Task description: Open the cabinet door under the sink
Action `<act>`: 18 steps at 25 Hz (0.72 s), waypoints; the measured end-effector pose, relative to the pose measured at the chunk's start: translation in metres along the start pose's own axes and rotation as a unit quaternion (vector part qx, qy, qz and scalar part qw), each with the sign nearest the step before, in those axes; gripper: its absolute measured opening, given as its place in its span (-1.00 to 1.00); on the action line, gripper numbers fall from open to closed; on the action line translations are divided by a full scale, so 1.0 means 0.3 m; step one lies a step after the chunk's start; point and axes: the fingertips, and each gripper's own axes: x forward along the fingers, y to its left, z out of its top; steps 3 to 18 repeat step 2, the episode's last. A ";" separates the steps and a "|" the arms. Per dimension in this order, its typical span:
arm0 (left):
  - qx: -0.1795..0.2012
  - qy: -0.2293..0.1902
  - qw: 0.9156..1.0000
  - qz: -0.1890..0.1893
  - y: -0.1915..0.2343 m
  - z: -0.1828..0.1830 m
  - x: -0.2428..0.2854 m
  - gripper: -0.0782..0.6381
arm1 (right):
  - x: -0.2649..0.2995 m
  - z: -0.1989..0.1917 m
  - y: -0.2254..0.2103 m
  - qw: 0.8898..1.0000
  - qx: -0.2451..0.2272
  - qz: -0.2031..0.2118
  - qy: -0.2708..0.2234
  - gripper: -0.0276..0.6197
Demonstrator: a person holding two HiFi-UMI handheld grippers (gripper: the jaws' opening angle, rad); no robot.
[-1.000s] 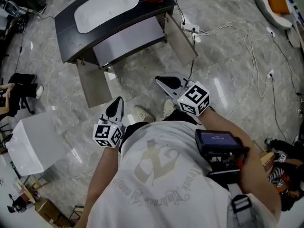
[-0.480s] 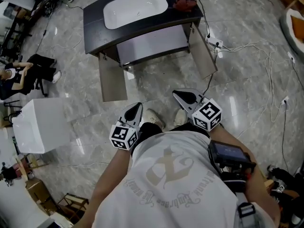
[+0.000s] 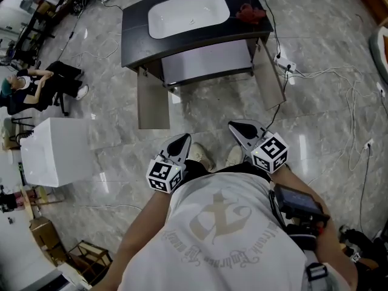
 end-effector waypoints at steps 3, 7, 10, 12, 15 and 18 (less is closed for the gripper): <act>0.002 -0.001 1.000 0.003 0.005 0.011 -0.002 -0.76 | 0.009 0.003 -0.002 1.000 0.001 0.003 -0.001 -0.88; 0.002 -0.001 1.000 0.003 0.005 0.011 -0.002 -0.76 | 0.009 0.003 -0.002 1.000 0.001 0.003 -0.001 -0.88; 0.002 -0.001 1.000 0.003 0.005 0.011 -0.002 -0.76 | 0.009 0.003 -0.002 1.000 0.001 0.003 -0.001 -0.88; 0.002 -0.001 1.000 0.003 0.005 0.011 -0.002 -0.76 | 0.009 0.003 -0.002 1.000 0.001 0.003 -0.001 -0.88; 0.002 -0.001 1.000 0.003 0.005 0.011 -0.002 -0.76 | 0.009 0.003 -0.002 1.000 0.001 0.003 -0.001 -0.88; 0.002 -0.001 1.000 0.003 0.005 0.011 -0.002 -0.76 | 0.009 0.003 -0.002 1.000 0.001 0.003 -0.001 -0.88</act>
